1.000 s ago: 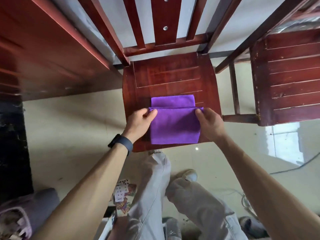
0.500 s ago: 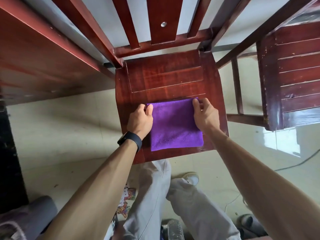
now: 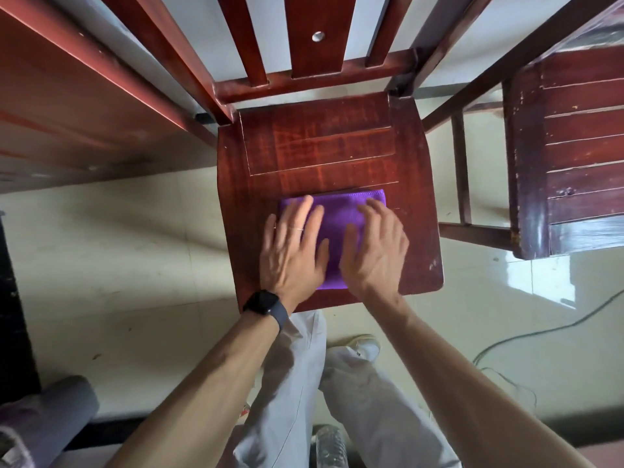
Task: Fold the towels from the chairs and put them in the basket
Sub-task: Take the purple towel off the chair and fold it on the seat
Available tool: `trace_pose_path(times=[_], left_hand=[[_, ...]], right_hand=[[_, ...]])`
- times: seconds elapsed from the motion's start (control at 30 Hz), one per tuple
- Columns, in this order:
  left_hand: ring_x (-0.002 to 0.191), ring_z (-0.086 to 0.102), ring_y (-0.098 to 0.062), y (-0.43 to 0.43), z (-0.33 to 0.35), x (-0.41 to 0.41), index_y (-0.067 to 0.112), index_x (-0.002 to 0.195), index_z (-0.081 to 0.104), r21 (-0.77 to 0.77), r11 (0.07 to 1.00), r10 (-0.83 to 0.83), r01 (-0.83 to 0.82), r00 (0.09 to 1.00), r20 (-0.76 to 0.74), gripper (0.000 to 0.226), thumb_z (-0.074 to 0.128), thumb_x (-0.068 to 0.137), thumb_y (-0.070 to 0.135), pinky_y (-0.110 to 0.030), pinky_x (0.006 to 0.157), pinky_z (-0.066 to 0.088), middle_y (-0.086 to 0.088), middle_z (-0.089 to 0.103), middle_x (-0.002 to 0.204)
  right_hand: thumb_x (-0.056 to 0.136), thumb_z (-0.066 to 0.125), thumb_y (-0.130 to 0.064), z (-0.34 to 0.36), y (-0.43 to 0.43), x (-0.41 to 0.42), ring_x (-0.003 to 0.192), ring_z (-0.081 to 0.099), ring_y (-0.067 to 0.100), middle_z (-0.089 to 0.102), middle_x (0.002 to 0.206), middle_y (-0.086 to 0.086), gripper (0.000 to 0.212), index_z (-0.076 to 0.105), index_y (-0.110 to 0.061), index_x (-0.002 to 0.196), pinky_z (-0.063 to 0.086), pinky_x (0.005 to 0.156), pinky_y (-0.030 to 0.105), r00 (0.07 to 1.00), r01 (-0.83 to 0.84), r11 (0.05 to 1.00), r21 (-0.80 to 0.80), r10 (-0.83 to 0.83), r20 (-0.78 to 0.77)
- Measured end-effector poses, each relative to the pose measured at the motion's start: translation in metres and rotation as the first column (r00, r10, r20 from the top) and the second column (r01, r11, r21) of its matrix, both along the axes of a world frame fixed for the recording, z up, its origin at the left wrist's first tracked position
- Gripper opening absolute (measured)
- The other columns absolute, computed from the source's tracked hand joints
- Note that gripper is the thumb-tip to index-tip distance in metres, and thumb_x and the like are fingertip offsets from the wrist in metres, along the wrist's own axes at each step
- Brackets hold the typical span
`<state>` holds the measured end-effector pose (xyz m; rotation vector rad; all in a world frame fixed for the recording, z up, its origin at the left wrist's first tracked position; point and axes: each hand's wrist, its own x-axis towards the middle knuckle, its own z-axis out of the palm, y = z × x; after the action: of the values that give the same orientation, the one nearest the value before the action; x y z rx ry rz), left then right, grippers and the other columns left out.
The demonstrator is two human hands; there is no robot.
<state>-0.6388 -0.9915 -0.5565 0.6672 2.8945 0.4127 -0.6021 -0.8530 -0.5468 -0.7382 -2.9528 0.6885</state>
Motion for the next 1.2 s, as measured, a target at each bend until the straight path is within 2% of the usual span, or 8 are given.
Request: trace_pose_path(times=[0.1, 0.23, 0.47, 0.6, 0.73, 0.87, 1.1, 1.2], left_hand=[[0.151, 0.020, -0.024, 0.002, -0.015, 0.004, 0.024, 0.153, 0.036, -0.079, 0.993, -0.082, 0.090, 0.991, 0.107, 0.059, 0.047, 0.097, 0.039, -0.055, 0.119, 0.016, -0.001, 0.024, 0.163], [0.153, 0.008, -0.019, -0.014, -0.035, -0.004, 0.035, 0.156, 0.021, -0.133, 0.979, -0.140, 0.156, 0.982, 0.124, 0.066, 0.042, 0.096, 0.052, -0.056, 0.120, 0.006, 0.005, 0.010, 0.166], [0.153, 0.010, -0.021, -0.034, -0.027, -0.004, 0.032, 0.158, 0.018, -0.200, 0.978, -0.042, 0.059, 0.995, 0.089, 0.073, 0.041, 0.094, 0.061, -0.057, 0.119, 0.010, 0.001, 0.007, 0.167], [0.149, 0.024, -0.028, -0.035, -0.008, -0.008, 0.018, 0.156, 0.025, -0.156, 0.967, 0.213, -0.202, 0.975, 0.059, 0.069, 0.043, 0.096, 0.047, -0.054, 0.117, 0.019, -0.008, 0.021, 0.164], [0.115, 0.057, -0.030, -0.029, 0.012, -0.008, 0.010, 0.146, 0.040, 0.156, 0.823, 0.476, -0.546, 0.814, 0.334, 0.063, 0.061, 0.090, 0.032, -0.041, 0.098, 0.047, -0.009, 0.056, 0.126], [0.100, 0.068, -0.022, -0.020, 0.018, -0.015, 0.016, 0.120, 0.058, -0.023, 0.493, 0.589, -0.870, 0.314, 0.745, 0.039, 0.069, 0.085, 0.030, -0.028, 0.084, 0.047, 0.005, 0.070, 0.096], [0.081, 0.067, -0.021, -0.028, 0.013, -0.029, 0.022, 0.074, 0.072, -0.024, 0.527, 0.454, -0.850, 0.258, 0.853, 0.015, 0.072, 0.063, 0.033, -0.028, 0.073, 0.046, 0.004, 0.072, 0.079], [0.087, 0.068, -0.022, -0.031, 0.014, -0.033, 0.022, 0.077, 0.070, -0.020, 0.528, 0.381, -0.849, 0.217, 0.899, 0.023, 0.072, 0.058, 0.034, -0.033, 0.077, 0.046, 0.000, 0.075, 0.090]], right_hand=[[0.101, 0.037, -0.036, -0.020, -0.004, 0.008, 0.151, 0.026, 0.021, 0.033, 0.162, 0.002, 0.053, 0.041, -0.023, 0.152, 0.025, 0.118, 0.054, 0.958, -0.255, 0.965, 0.052, 0.245, 0.151], [0.104, 0.033, -0.048, -0.041, 0.017, 0.016, 0.155, 0.009, 0.015, 0.014, 0.168, -0.003, 0.059, 0.021, -0.032, 0.159, 0.008, 0.121, 0.058, 0.921, -0.331, 0.938, 0.103, 0.297, 0.253], [0.104, 0.026, -0.054, -0.035, 0.013, 0.021, 0.155, 0.008, 0.024, 0.009, 0.169, 0.003, 0.062, 0.011, -0.033, 0.161, 0.012, 0.120, 0.061, 0.947, -0.046, 0.993, 0.106, 0.010, 0.322], [0.099, 0.045, -0.045, -0.019, 0.016, 0.020, 0.143, 0.033, 0.034, 0.036, 0.157, 0.013, 0.065, 0.032, -0.016, 0.155, 0.031, 0.113, 0.055, 0.954, 0.193, 0.981, -0.017, -0.184, 0.238], [0.091, 0.061, -0.034, -0.001, 0.032, 0.008, 0.119, 0.049, 0.038, 0.056, 0.129, 0.018, 0.054, 0.048, -0.008, 0.137, 0.036, 0.104, 0.045, 0.907, 0.374, 0.890, -0.261, -0.292, 0.303], [0.088, 0.069, -0.027, 0.013, 0.043, -0.007, 0.112, 0.059, 0.034, 0.062, 0.120, 0.012, 0.048, 0.048, -0.011, 0.128, 0.046, 0.099, 0.041, 0.818, 0.473, 0.791, -0.388, -0.230, 0.527], [0.087, 0.073, -0.015, 0.012, 0.071, -0.016, 0.092, 0.068, 0.021, 0.070, 0.105, 0.005, 0.030, 0.065, -0.011, 0.116, 0.058, 0.085, 0.040, 0.781, 0.582, 0.543, -0.605, -0.167, 0.601], [0.089, 0.071, -0.008, 0.012, 0.079, -0.008, 0.087, 0.069, 0.021, 0.071, 0.103, 0.006, 0.024, 0.065, -0.012, 0.112, 0.059, 0.080, 0.038, 0.829, 0.526, 0.511, -0.680, -0.127, 0.545]])
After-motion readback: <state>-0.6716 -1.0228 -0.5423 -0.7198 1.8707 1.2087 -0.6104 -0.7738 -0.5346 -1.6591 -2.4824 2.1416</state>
